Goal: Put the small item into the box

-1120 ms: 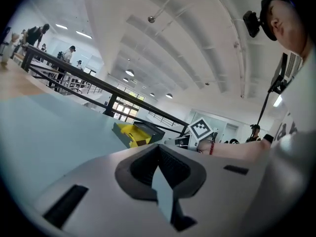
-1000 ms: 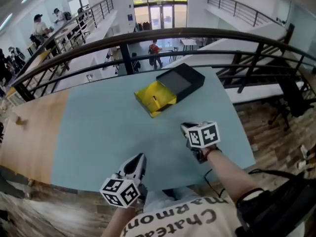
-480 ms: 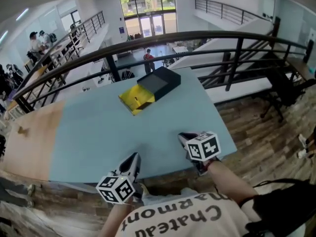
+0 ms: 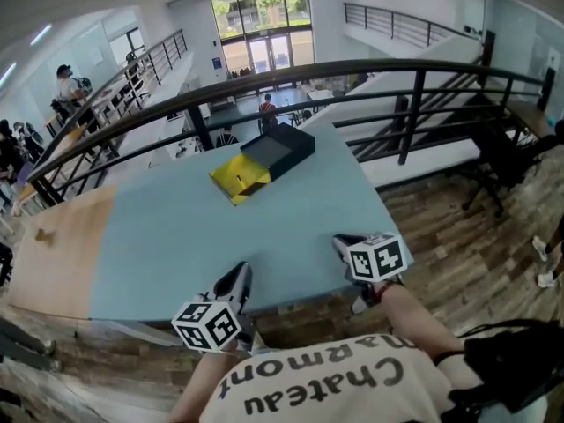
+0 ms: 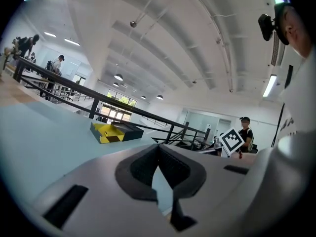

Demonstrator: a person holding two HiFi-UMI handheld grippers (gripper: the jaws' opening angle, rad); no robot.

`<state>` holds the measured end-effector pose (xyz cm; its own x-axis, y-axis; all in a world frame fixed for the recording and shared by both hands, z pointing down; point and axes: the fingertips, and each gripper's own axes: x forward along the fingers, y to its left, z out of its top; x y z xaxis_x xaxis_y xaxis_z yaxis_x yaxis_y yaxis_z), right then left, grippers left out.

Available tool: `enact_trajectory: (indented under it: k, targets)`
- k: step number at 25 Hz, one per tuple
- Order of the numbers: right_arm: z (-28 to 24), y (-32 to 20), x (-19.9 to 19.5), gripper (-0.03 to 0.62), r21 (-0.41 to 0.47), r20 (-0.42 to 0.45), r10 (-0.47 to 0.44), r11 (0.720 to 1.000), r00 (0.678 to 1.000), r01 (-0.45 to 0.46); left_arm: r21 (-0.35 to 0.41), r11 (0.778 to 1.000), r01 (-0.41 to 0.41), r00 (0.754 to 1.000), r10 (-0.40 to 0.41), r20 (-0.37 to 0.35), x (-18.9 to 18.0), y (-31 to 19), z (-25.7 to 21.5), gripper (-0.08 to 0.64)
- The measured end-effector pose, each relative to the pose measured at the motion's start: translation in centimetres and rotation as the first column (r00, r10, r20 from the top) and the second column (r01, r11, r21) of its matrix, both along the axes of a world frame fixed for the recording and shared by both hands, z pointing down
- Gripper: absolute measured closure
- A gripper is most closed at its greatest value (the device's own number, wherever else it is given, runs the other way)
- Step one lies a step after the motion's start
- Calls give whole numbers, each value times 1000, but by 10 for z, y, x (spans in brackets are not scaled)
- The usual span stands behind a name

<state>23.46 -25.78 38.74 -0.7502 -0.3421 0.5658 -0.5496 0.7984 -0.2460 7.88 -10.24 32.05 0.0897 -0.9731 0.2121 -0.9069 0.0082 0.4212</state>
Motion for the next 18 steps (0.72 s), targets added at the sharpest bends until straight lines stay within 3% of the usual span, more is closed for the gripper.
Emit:
enact_trajectory:
  k: [18]
  targets:
    - [9, -2, 3, 546, -22, -19, 1, 1000, 1000, -2, -7, 1000, 2, 1000, -2, -8, 9, -1, 7, 557]
